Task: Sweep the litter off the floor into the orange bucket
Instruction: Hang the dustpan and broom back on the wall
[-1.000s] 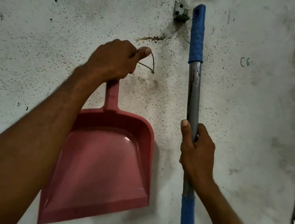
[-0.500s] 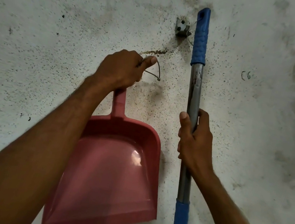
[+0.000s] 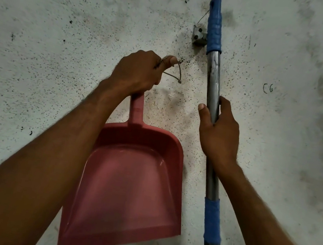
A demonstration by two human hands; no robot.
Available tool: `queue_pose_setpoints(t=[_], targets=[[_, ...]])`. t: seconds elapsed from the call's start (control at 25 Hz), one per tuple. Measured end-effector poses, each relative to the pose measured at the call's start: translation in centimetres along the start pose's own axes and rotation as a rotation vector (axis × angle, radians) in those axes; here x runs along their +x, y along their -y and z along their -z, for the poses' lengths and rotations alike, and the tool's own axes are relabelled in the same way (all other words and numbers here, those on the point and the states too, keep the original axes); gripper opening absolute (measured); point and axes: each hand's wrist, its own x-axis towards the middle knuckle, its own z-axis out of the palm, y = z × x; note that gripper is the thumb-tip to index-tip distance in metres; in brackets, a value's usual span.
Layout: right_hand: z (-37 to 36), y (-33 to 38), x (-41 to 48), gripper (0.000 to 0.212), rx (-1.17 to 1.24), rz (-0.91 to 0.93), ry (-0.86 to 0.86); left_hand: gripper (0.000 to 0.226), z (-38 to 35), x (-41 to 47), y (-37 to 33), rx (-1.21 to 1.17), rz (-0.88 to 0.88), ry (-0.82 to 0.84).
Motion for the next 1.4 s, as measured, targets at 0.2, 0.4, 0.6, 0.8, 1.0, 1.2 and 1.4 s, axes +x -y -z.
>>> queue_pose_setpoints(t=[0.2, 0.4, 0.6, 0.8, 1.0, 1.2, 1.4], targets=[[1.1, -1.2, -2.0, 0.057, -0.005, -0.01, 0.006, 0.077, 0.2, -0.6, 0.3, -0.004, 0.02, 0.001], [1.9, -2.1, -4.8, 0.054, -0.004, -0.013, 0.022, 0.077, 0.3, -1.1, -0.2, 0.002, 0.026, 0.0], [1.4, -3.3, -6.9, 0.054, -0.064, -0.005, 0.112, 0.076, 0.6, -1.9, -0.8, 0.015, 0.023, 0.001], [1.6, -4.4, -8.8, 0.041, 0.03, -0.055, 0.162, 0.076, 1.0, -2.6, 0.2, 0.029, 0.036, 0.011], [1.0, -5.6, -11.1, 0.037, 0.168, -0.171, 0.201, 0.077, 0.5, -3.3, 0.4, 0.036, 0.041, 0.029], [0.6, -6.3, -13.4, 0.042, 0.176, -0.191, 0.294, 0.077, 0.1, -4.1, 0.7, 0.022, 0.036, 0.049], [0.6, -5.6, -13.7, 0.03, 0.14, -0.104, 0.424, 0.084, 1.2, -4.0, 0.5, -0.052, 0.028, 0.026]])
